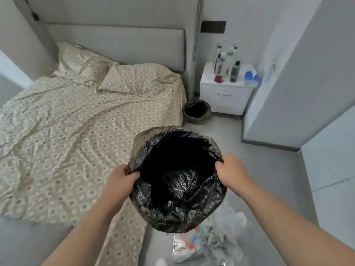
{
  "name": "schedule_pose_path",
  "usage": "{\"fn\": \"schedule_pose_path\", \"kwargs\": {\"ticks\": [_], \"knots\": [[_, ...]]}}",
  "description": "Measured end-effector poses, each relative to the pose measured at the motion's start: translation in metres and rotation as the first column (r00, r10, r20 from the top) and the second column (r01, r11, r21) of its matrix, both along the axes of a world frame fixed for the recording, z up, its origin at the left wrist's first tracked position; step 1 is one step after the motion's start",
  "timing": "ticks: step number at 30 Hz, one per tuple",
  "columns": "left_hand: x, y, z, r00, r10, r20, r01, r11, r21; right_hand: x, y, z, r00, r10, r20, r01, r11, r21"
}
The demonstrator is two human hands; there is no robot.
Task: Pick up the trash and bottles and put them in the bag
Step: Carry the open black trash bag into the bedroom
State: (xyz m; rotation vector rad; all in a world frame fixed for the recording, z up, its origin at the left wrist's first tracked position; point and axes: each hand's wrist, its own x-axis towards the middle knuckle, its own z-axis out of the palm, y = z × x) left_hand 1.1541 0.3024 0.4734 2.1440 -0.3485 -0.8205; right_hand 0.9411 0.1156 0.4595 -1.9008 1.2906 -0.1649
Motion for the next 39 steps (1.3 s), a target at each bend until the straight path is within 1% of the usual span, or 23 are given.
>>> {"fn": "schedule_pose_path", "kwargs": {"ticks": [3,6,9,13,15,18,21,24,27,30,32,36,39], "knots": [[0.008,-0.015,-0.026,0.997,-0.071,-0.014,0.071,0.997,0.016,-0.009,0.003,-0.021,0.998,-0.057,-0.006,0.057,0.998,-0.012],[-0.003,-0.033,-0.067,0.994,-0.108,-0.022,0.108,0.994,-0.005,-0.028,-0.001,-0.058,0.994,-0.109,-0.025,0.108,0.994,-0.021],[-0.019,-0.049,-0.127,0.986,-0.159,-0.045,0.158,0.987,-0.042,-0.052,-0.013,-0.11,0.989,-0.132,-0.073,0.13,0.991,-0.029],[-0.046,-0.073,-0.223,0.978,-0.206,-0.039,0.204,0.977,-0.057,-0.079,-0.032,-0.193,0.981,-0.168,-0.096,0.164,0.985,-0.044],[-0.054,-0.087,-0.273,0.979,-0.206,-0.003,0.206,0.977,-0.055,-0.089,-0.042,-0.24,0.979,-0.173,-0.109,0.166,0.984,-0.071],[-0.065,-0.104,-0.346,0.957,-0.274,0.098,0.277,0.961,-0.022,-0.107,-0.051,-0.311,0.967,-0.208,-0.147,0.191,0.974,-0.125],[-0.082,-0.116,-0.403,0.913,-0.333,0.234,0.339,0.941,0.018,-0.124,-0.054,-0.373,0.96,-0.237,-0.15,0.215,0.965,-0.147],[-0.093,-0.126,-0.455,0.869,-0.378,0.319,0.4,0.917,-0.003,-0.142,-0.055,-0.424,0.949,-0.285,-0.132,0.262,0.95,-0.167],[-0.109,-0.131,-0.49,0.841,-0.402,0.362,0.44,0.898,-0.026,-0.162,-0.052,-0.461,0.942,-0.318,-0.106,0.295,0.937,-0.187],[-0.138,-0.136,-0.503,0.771,-0.474,0.425,0.516,0.857,0.019,-0.187,-0.049,-0.484,0.927,-0.372,-0.047,0.358,0.915,-0.186],[-0.162,-0.143,-0.51,0.731,-0.52,0.441,0.57,0.821,0.024,-0.212,-0.05,-0.493,0.911,-0.412,-0.024,0.4,0.894,-0.203],[-0.222,-0.172,-0.524,0.682,-0.563,0.467,0.642,0.766,-0.014,-0.28,-0.057,-0.508,0.845,-0.535,0.007,0.518,0.815,-0.262],[-0.285,-0.199,-0.539,0.675,-0.6,0.43,0.687,0.724,-0.068,-0.341,-0.055,-0.514,0.78,-0.626,0.001,0.596,0.741,-0.309]]}}
